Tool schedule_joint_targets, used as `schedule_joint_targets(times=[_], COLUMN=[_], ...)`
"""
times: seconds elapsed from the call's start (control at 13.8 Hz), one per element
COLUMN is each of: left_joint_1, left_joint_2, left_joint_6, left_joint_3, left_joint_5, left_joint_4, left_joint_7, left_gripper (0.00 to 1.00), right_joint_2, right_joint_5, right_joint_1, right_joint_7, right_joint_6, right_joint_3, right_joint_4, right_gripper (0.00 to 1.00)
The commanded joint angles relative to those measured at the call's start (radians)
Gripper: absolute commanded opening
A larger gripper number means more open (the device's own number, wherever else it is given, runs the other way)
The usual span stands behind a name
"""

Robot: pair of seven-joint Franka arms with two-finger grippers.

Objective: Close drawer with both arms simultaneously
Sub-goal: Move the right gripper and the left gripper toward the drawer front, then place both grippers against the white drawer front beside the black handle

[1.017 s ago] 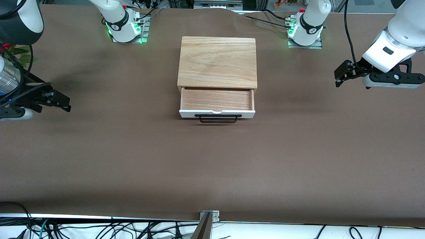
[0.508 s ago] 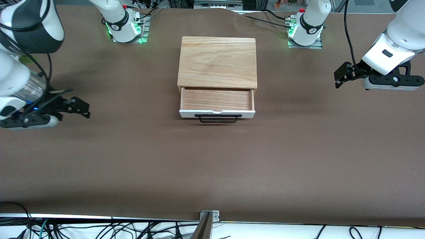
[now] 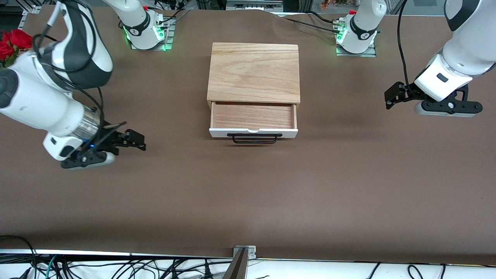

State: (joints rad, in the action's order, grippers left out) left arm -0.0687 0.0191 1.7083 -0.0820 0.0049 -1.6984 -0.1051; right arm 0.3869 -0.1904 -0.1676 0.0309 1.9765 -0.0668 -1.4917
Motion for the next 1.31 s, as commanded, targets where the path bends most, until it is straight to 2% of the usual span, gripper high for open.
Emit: schedule_joint_targets(times=[0.0,0.29,0.51,0.8,1.23], left_joint_1=[-0.009,-0.051,-0.088,-0.1,-0.125], left_joint_2=[0.074,0.169,0.244,0.36,0.488], left_joint_6=[-0.019,-0.01,0.016,0.073,0.174], left_joint_3=[0.001,-0.001,-0.001,-0.001,-0.013], left_joint_5=[-0.025,-0.083,-0.101,-0.238,-0.359], left_joint_4=[0.069,0.114,0.163,0.233,0.237], left_joint_7=[0.021,0.024,0.022,0.024,0.074], left_gripper=[1.0,1.0,1.0,1.0,1.0], right_joint_2=[0.036,0.099,0.141,0.202,0.266], right_joint_5=[-0.049,-0.208,-0.219,-0.256,-0.283], right_joint_1=[-0.045,-0.098,-0.15,-0.178,-0.178], right_joint_7=[0.007,0.007,0.009,-0.002,-0.005], right_joint_6=[0.054,0.148,0.195,0.268,0.271], right_joint_3=[-0.001,-0.001,-0.001,-0.033,-0.086], right_joint_4=[0.002,0.002,0.004,0.004,0.042], right_gripper=[1.0,1.0,1.0,1.0,1.0])
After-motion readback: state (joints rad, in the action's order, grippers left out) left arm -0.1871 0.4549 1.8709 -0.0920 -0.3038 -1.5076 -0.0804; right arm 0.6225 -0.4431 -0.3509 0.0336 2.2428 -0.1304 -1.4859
